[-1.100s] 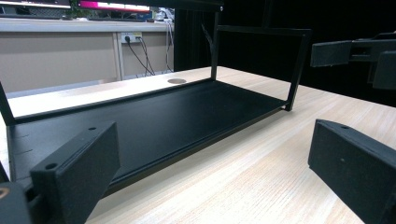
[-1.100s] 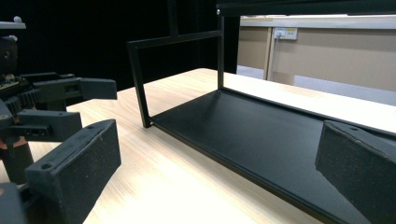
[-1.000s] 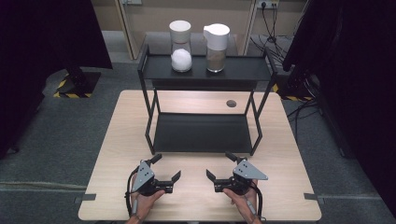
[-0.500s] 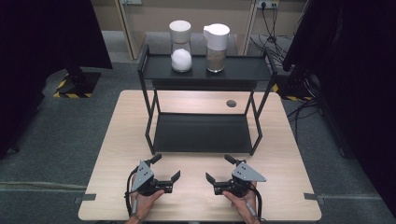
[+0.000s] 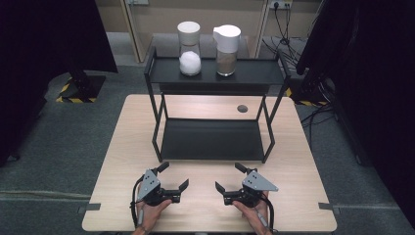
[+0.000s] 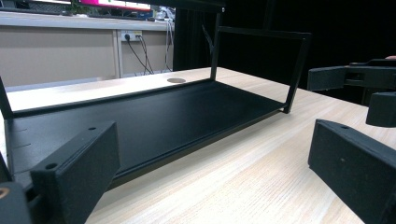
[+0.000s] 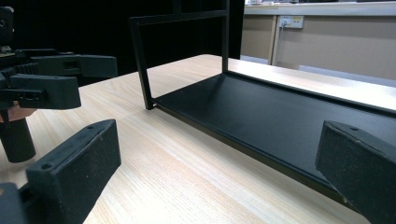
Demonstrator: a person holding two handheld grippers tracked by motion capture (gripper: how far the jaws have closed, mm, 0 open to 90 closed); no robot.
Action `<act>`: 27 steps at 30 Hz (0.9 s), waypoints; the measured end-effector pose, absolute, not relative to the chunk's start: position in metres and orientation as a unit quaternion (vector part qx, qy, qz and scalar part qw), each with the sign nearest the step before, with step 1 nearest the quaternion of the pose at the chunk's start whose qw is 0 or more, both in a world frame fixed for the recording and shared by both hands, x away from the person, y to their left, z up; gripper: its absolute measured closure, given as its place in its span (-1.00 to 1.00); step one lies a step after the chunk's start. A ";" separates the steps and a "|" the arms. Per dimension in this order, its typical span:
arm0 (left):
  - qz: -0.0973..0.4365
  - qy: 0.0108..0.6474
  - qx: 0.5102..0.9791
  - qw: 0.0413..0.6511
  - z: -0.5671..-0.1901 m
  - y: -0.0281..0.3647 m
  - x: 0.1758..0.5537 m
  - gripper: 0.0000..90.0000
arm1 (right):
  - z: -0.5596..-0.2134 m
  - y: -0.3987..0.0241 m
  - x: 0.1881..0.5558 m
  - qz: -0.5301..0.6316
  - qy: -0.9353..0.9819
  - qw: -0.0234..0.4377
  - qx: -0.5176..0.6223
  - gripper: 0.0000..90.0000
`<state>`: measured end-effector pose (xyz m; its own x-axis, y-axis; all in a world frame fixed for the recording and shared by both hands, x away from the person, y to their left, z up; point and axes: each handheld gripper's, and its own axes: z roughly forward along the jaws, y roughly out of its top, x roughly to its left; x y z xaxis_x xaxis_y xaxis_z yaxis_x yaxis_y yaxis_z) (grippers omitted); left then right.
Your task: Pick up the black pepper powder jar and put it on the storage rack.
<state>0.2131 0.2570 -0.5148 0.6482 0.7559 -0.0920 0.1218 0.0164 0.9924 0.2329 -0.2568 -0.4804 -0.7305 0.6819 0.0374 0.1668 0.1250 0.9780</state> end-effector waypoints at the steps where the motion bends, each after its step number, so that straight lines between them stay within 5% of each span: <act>1: 0.252 0.335 0.654 0.629 -0.515 0.257 0.213 -0.96 | -0.481 -0.257 0.233 0.592 0.717 0.218 0.295 -0.99; 27: 0.250 0.337 0.654 0.629 -0.515 0.257 0.213 -0.96 | -0.482 -0.256 0.233 0.591 0.719 0.215 0.297 -0.99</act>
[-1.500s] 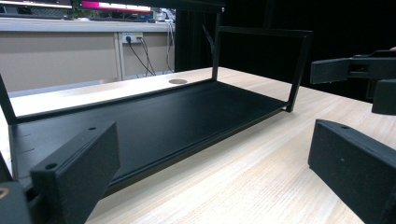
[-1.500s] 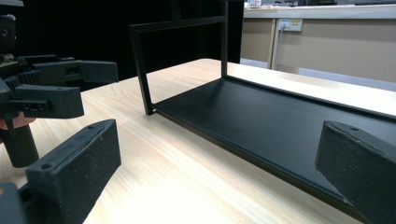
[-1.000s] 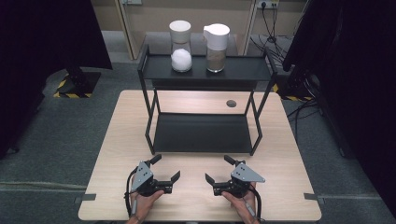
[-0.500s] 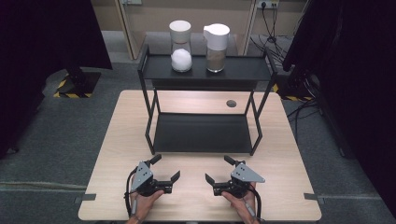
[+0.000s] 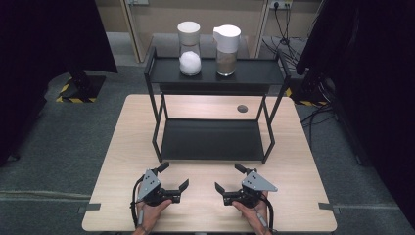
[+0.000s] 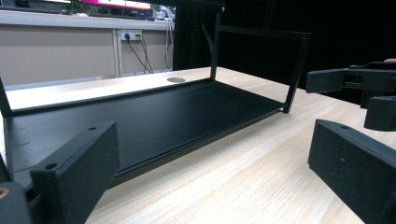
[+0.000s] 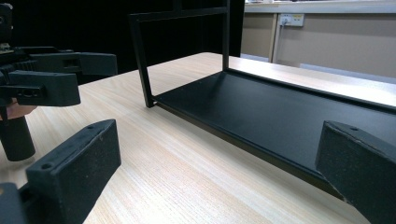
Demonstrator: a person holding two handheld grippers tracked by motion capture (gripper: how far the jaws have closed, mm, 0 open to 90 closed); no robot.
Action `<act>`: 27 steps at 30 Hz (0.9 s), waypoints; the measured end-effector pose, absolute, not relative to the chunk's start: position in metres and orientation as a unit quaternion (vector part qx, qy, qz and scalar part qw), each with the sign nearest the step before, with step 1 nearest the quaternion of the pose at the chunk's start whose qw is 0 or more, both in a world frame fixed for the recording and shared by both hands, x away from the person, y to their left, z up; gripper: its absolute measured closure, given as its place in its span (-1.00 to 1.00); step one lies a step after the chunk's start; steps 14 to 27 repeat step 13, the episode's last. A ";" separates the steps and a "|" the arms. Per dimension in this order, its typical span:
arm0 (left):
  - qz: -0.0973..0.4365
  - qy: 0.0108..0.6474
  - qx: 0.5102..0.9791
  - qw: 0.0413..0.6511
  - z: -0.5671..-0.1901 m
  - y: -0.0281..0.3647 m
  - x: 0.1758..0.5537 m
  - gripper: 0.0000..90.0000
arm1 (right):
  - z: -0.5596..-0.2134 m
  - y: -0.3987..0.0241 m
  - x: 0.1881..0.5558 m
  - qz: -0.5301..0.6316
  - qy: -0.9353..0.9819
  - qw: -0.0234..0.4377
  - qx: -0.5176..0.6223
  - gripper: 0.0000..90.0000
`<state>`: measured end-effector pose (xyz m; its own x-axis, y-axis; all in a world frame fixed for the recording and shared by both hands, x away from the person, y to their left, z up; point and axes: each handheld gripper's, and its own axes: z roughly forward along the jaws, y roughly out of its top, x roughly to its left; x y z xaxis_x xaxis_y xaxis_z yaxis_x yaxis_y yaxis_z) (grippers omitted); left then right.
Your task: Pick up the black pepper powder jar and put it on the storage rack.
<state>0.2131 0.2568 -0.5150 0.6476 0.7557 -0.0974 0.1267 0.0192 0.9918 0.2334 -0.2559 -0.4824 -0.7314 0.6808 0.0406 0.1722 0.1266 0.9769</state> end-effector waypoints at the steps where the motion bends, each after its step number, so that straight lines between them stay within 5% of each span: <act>1: 0.250 0.337 0.654 0.629 -0.515 0.257 0.213 -0.96 | -0.483 -0.256 0.233 0.591 0.719 0.214 0.297 -0.99; 27: 0.250 0.338 0.654 0.629 -0.515 0.257 0.214 -0.96 | -0.483 -0.256 0.233 0.591 0.718 0.215 0.298 -0.99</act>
